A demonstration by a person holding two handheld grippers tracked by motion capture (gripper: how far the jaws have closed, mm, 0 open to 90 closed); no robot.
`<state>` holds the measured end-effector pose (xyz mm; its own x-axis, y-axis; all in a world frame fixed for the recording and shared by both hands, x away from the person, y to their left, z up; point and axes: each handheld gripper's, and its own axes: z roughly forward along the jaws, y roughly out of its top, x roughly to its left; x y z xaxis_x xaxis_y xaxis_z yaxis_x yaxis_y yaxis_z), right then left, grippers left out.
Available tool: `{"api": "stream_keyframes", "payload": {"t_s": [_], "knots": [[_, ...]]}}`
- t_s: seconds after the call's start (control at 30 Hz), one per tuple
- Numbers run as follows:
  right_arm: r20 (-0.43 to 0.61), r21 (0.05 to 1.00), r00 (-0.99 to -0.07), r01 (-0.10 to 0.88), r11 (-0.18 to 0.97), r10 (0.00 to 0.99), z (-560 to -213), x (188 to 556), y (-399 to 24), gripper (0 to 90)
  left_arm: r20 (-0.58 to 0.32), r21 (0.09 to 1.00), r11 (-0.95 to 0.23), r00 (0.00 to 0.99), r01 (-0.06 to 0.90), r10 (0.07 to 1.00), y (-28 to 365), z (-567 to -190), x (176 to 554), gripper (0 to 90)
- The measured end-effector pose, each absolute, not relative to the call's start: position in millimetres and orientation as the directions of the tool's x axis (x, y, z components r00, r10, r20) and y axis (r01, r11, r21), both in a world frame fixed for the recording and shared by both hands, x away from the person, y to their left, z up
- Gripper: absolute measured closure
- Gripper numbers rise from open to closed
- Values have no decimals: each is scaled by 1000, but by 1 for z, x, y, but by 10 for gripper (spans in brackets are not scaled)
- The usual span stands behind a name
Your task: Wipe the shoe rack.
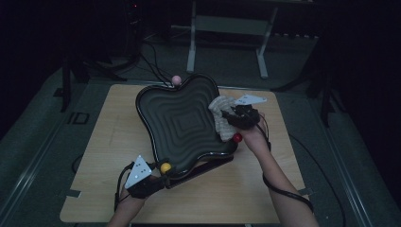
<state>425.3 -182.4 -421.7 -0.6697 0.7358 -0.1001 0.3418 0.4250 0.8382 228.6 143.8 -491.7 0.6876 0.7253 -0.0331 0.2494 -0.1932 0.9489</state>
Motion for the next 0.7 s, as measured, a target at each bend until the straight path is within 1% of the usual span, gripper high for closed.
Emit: {"api": "stream_keyframes", "payload": {"t_s": [0.4,0.7], "knots": [[-144,803,-704,328,497,696,-428,411,-196,675,-32,949,-194,685,250,728,143,-492,228,584],[-110,824,-701,332,459,705,-435,404,-205,676,-33,948,-194,686,252,727,143,-491,228,584]]}}
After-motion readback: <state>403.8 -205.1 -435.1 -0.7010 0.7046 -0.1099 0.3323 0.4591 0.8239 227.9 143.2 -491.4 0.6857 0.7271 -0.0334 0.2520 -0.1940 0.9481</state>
